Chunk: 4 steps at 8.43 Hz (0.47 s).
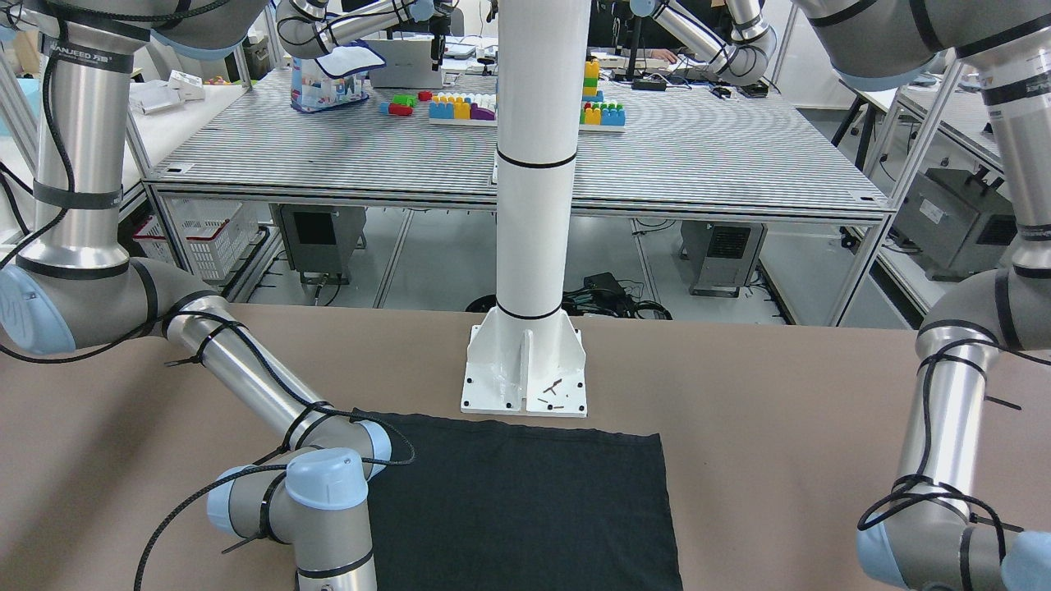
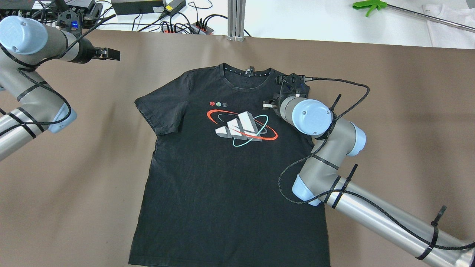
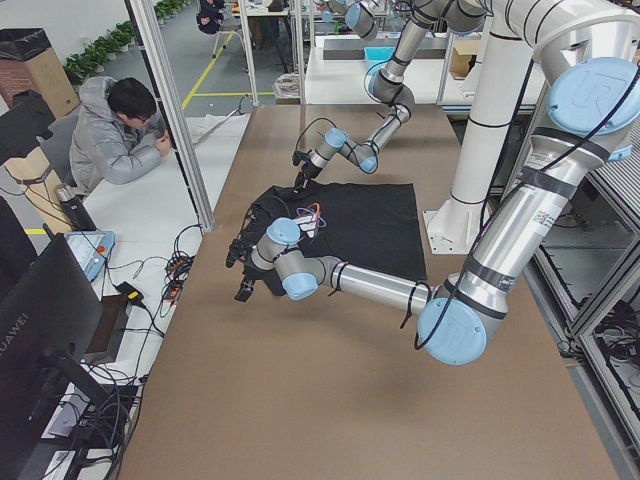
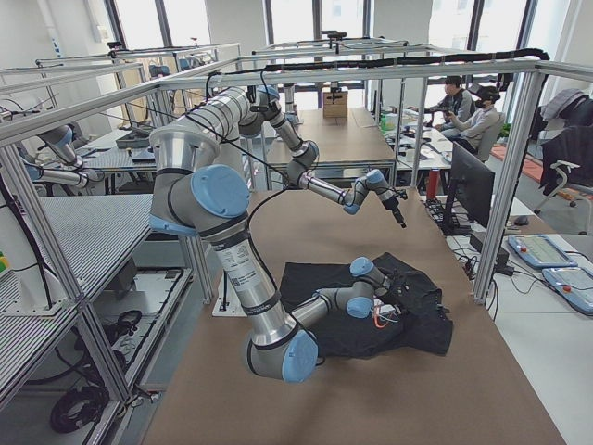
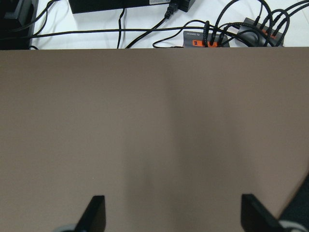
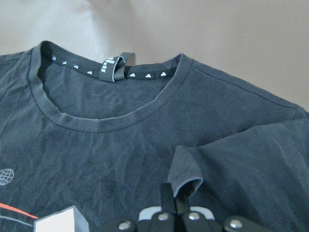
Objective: Fold clothes
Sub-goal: 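Grasp the sleeve with the right gripper and fold it onto the chest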
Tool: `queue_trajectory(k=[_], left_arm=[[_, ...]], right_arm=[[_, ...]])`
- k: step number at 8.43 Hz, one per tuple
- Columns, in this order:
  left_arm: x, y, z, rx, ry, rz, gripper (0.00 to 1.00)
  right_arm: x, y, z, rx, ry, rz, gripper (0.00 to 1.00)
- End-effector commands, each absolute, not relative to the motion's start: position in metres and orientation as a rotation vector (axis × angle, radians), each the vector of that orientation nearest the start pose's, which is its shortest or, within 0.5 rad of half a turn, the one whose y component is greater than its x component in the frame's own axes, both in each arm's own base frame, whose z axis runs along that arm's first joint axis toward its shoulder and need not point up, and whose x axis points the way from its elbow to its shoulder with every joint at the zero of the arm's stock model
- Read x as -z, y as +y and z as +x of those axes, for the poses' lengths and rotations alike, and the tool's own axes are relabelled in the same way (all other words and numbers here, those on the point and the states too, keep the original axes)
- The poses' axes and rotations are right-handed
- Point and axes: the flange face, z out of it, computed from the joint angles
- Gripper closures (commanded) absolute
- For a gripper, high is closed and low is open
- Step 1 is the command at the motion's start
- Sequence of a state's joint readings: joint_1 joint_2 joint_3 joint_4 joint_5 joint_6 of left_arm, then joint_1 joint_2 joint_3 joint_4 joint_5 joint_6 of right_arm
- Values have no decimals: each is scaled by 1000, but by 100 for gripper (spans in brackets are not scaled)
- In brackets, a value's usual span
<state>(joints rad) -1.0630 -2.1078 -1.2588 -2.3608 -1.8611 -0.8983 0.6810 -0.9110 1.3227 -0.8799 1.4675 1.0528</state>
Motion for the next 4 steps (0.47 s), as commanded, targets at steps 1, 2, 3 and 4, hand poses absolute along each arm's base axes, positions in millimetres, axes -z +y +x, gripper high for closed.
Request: queue_trajectory(k=[1,2,3,4], left_arm=[[-405,-688,276,205,849,602,0],[-405,-688,276,205,850,604,0],[-401,-688,276,206,854,607,0],[-400,-689,276,207,855,607,0]], right_arm=[[-301,-584,-499,-203,-852,699,100],[-300,-584,-499,-203,-853,700,3],[-298,-584,-498,-204,-854,702,5],[-293,-584,-499,-228,-866,693,5]])
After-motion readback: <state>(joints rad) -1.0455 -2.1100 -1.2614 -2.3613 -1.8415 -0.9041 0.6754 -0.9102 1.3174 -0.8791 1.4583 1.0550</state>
